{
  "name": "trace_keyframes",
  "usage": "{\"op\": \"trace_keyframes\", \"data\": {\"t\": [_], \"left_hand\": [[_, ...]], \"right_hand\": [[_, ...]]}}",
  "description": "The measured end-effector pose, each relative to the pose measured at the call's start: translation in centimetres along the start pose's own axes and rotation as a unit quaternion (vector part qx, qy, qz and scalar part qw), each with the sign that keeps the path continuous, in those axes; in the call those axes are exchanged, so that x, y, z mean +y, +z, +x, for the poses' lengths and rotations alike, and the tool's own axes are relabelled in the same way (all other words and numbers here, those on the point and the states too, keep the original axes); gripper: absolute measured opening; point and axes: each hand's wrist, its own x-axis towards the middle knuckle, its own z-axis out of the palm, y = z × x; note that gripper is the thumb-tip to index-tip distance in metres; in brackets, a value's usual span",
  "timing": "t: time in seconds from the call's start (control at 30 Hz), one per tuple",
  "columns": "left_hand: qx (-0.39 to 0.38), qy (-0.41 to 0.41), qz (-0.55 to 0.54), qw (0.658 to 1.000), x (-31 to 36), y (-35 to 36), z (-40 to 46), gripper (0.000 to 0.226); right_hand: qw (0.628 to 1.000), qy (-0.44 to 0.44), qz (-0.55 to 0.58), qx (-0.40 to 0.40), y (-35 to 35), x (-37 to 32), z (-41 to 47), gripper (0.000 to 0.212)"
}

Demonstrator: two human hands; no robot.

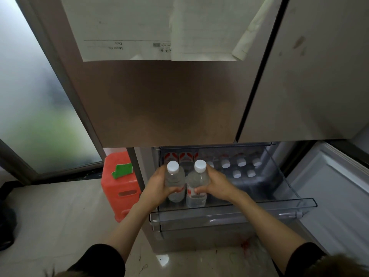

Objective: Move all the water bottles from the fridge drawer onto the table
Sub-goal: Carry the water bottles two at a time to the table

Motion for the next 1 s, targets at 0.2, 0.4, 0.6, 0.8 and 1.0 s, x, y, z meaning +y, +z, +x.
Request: {"op": "trace_keyframes", "data": {"t": [0.2,0.4,0.6,0.8,1.0], "left_hand": [[0.054,0.068,-0.035,0.996,1.9,-1.3,-1.4,0.072],[0.104,0.139,-0.029,0.984,3.8,-4.3,-3.6,0.075],[0.167,0.175,-0.093,0.966,6.8,-7.5,-6.6,0.074],[0.263,0.138,-0.102,0.949,7.3,-10.0,-12.4,0.071],[0.353,0.031,-0.059,0.933,4.8,-9.2,-21.0,0.067]], "right_hand": [[0.996,-0.015,0.010,0.087,-0.2,-1.5,-1.7,0.079],[0.979,-0.064,0.054,0.183,-2.1,-4.6,-4.8,0.071],[0.951,-0.131,0.118,0.255,-3.1,-9.3,-7.7,0.068],[0.948,-0.196,0.122,0.217,-1.6,-12.5,-9.9,0.073],[0.958,-0.248,0.099,0.101,3.6,-13.0,-12.3,0.077]]}}
